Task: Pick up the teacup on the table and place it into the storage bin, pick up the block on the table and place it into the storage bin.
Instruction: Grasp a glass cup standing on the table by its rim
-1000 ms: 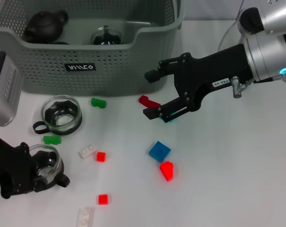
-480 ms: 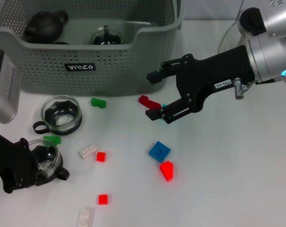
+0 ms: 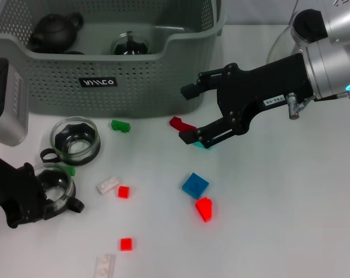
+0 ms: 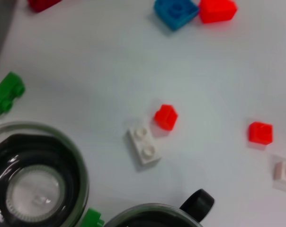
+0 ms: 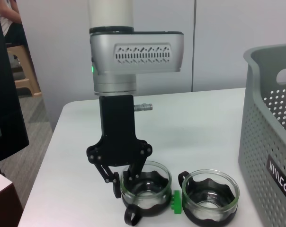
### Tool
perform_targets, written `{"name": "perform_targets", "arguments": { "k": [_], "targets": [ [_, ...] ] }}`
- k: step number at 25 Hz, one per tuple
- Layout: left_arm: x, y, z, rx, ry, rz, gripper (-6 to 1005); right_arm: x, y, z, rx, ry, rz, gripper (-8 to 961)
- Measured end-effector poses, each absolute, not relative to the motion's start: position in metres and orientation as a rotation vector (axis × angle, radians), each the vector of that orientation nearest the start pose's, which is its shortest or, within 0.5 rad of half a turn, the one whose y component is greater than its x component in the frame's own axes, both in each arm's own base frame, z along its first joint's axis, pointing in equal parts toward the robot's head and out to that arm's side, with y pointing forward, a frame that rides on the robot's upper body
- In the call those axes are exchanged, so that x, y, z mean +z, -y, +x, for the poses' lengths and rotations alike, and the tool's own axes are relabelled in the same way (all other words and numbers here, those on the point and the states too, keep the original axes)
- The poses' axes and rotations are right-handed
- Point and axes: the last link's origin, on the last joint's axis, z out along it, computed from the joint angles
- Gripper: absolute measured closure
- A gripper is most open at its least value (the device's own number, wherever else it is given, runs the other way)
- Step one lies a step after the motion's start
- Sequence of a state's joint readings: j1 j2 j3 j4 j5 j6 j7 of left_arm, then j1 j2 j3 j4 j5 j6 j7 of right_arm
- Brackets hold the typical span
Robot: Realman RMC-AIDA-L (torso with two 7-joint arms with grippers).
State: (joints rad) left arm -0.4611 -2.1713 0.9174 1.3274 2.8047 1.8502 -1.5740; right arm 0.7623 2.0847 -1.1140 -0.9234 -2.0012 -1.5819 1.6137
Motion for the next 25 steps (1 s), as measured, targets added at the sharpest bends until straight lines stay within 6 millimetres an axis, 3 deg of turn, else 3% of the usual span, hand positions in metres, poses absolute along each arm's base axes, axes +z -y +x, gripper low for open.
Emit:
{"name": "perform_targets", "arguments": {
  "k": [3,8,16,22,25],
  "targets": [
    [0.0373,-0.2887,-0.2785,0.667,0.452,-2.977,937,-0.0226,-0.3644,0.1288,0.384,-0.081,-3.120,26],
    [0.0370,-0.2895,-0.2785,0.674,0.455,-2.977,795,-0.0225,-0.3647,0.1287,0.386,-0.080,-3.118,26],
    [0.0400,-0.2911,-0.2795,0.685,0.452,-2.958,716,-0.0225,-0.3645,0.1287,0.386,-0.079,-3.119,25],
    [0.0369,-0.2938,-0.2846,0.718,0.449,-2.938,587,-0.0226,-0.3645,0.1288,0.386,-0.080,-3.119,25],
    [0.0341,-0.2946,-0.2861,0.720,0.445,-2.936,589,-0.0231,-0.3641,0.1295,0.386,-0.084,-3.119,25]
  ]
}}
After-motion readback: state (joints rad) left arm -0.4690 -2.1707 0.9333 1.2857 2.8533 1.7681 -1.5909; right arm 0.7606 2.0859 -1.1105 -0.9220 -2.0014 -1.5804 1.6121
